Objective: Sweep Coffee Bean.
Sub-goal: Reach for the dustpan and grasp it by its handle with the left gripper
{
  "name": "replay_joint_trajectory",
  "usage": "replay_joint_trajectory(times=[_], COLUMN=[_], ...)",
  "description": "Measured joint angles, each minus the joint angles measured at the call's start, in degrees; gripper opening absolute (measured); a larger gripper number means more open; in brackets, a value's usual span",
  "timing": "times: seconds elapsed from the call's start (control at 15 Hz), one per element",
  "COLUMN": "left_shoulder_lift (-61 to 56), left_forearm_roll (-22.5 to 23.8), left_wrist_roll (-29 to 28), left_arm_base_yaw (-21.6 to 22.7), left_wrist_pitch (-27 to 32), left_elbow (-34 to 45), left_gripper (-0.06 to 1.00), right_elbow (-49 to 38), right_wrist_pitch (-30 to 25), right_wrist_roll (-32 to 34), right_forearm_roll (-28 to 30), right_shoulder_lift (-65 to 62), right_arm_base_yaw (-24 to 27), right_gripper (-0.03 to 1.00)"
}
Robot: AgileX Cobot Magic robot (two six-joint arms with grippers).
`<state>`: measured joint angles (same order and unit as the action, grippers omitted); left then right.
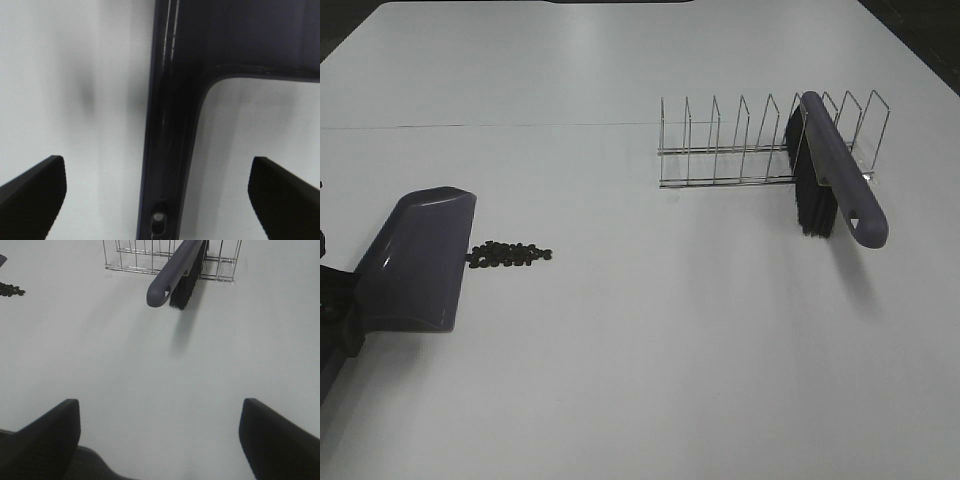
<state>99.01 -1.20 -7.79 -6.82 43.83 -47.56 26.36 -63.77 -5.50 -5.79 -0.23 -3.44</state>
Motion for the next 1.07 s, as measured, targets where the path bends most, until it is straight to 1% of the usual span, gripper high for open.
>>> replay_joint_trajectory(times=[0.2, 0.33, 0.6, 1.07], left_shoulder_lift=[2.23, 3.78, 8.31, 8.42], left_forearm_roll=[-0.17, -0.97, -1.38, -0.8], left_wrist_roll=[-0.69, -0.69, -0.63, -0.63], left_arm_base_yaw=[0.06, 0.06, 0.06, 0.06], left_wrist_pitch=[-5.21, -6.36, -7.16, -7.91], left_elbow=[-0.06, -0.06, -0.11, -0.17], left_gripper=[0.91, 0.91, 0.91, 0.89], right_elbow=[0.0, 0.0, 0.0, 0.0], right_wrist_pitch=[0.0, 0.0, 0.0, 0.0], right_wrist_roll=[0.0, 0.06, 0.06, 0.06], right_forearm_roll=[0.0, 0.06, 0.06, 0.06], right_shoulder_lift=[0.0, 0.0, 0.0, 0.0], right_arm_base_yaw=[0.0, 0.0, 0.0, 0.0], right_gripper=[0.76, 0.76, 0.76, 0.76])
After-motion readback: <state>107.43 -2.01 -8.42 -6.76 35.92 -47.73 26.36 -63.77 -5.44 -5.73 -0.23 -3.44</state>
